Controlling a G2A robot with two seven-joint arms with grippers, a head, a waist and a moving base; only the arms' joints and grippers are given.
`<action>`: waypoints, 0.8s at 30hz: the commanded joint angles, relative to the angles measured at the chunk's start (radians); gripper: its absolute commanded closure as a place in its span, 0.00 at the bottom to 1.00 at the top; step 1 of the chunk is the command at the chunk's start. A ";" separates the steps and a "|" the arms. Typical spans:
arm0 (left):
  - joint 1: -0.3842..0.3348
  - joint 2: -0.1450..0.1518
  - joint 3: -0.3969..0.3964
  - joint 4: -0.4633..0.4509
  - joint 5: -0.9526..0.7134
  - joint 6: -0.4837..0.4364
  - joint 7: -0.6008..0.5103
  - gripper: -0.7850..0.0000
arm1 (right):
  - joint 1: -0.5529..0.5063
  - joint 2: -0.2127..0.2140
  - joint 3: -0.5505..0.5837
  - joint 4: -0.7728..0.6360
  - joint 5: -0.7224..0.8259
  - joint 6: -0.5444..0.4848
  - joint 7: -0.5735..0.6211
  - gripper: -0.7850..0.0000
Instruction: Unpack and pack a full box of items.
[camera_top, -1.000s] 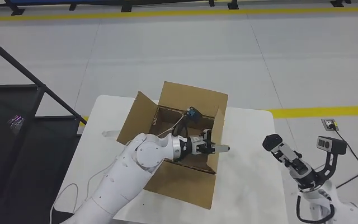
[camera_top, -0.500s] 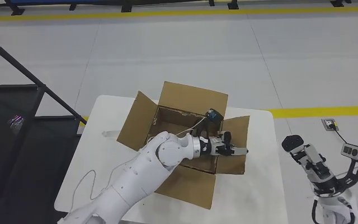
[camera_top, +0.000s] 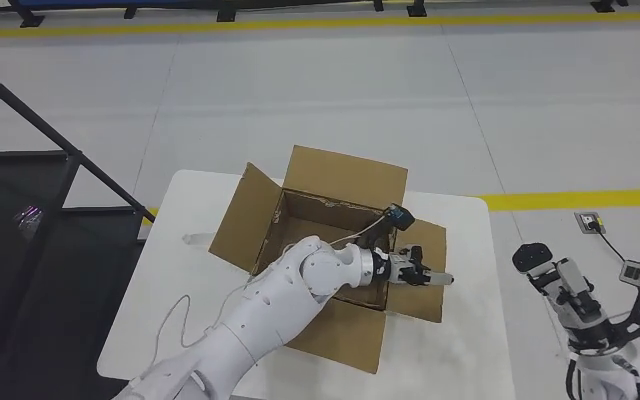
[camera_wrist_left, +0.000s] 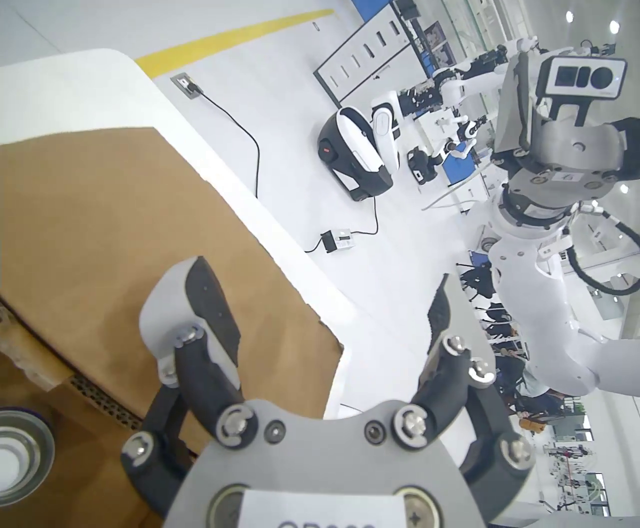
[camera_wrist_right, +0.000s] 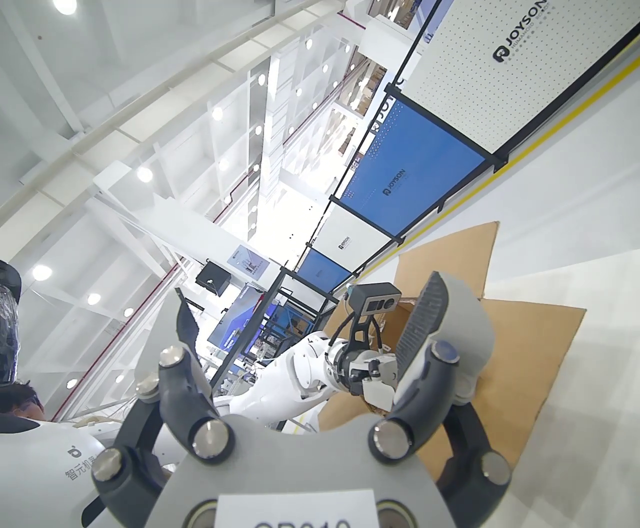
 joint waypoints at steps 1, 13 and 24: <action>-0.003 -0.006 -0.003 0.019 -0.003 -0.006 -0.005 0.00 | 0.001 -0.001 0.000 -0.008 -0.005 -0.001 -0.027 0.00; 0.009 0.025 -0.137 -0.057 -0.020 -0.082 0.027 0.00 | 0.047 0.002 -0.005 -0.051 -0.153 -0.035 -0.093 0.00; 0.271 0.183 -0.536 -0.545 0.142 0.009 -0.008 0.00 | 0.186 0.015 -0.124 -0.154 -0.442 0.036 -0.022 0.00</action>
